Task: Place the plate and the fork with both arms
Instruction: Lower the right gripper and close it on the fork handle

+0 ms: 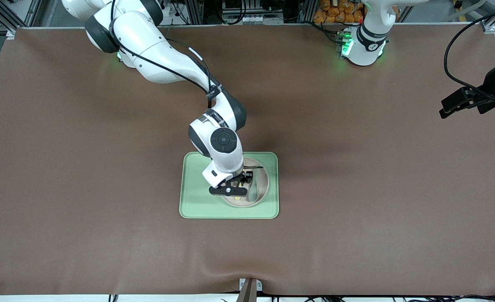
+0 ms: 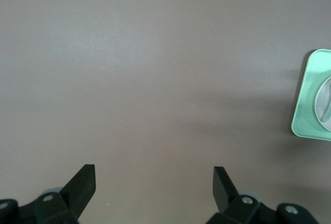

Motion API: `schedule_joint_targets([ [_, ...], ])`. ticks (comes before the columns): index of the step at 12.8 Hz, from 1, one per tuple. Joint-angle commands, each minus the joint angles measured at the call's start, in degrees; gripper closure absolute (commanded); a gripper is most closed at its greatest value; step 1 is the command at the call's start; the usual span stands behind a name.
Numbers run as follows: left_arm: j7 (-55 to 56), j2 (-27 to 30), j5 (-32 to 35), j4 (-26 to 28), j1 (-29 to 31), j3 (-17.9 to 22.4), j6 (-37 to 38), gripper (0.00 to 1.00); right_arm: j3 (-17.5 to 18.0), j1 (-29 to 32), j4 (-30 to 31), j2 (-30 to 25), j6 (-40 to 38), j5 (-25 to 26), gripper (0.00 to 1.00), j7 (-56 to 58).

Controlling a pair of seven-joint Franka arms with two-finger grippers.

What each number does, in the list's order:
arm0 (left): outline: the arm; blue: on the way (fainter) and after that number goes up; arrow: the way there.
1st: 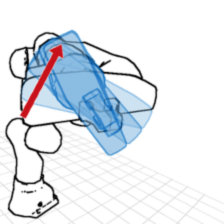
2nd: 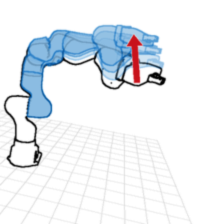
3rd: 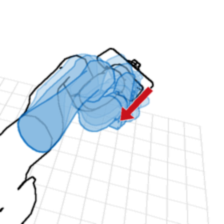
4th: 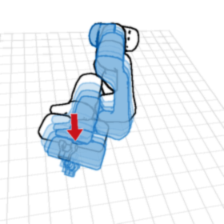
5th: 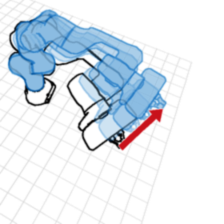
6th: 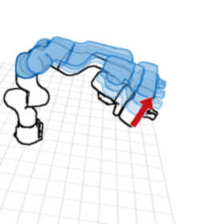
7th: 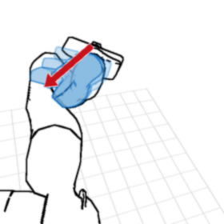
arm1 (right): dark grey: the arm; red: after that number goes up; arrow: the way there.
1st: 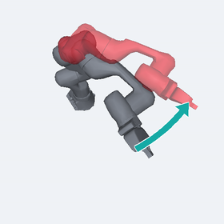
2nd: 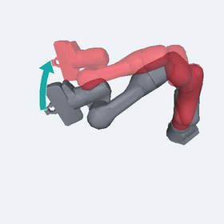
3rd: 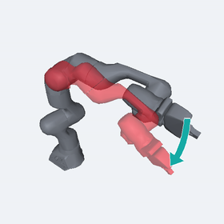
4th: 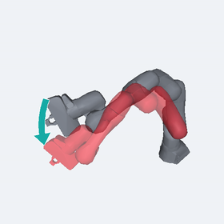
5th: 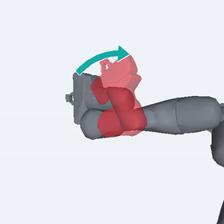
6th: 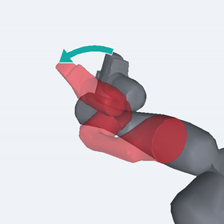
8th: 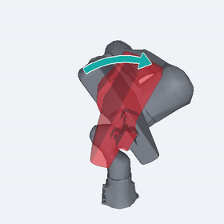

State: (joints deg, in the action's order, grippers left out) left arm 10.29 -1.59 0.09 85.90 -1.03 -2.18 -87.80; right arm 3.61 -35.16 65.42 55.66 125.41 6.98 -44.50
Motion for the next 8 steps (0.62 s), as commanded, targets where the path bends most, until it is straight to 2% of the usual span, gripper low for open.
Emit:
schedule_joint_targets([
  [1,-0.63,1.68,0.96,0.41,0.33,-0.37,0.53,0.0,0.17,-0.61,-2.4,2.17,0.53,1.72,0.43,-1.38],
  [5,-0.45,1.07,1.14,0.41,0.16,-0.63,0.35,0.0,0.17,-0.7,-2.4,2.18,0.62,1.72,0.5,-1.46],
  [8,-0.45,0.89,1.14,0.41,0.07,-0.72,0.18,0.0,0.26,-1.14,-2.31,2.26,0.53,1.72,0.51,-1.38],
])
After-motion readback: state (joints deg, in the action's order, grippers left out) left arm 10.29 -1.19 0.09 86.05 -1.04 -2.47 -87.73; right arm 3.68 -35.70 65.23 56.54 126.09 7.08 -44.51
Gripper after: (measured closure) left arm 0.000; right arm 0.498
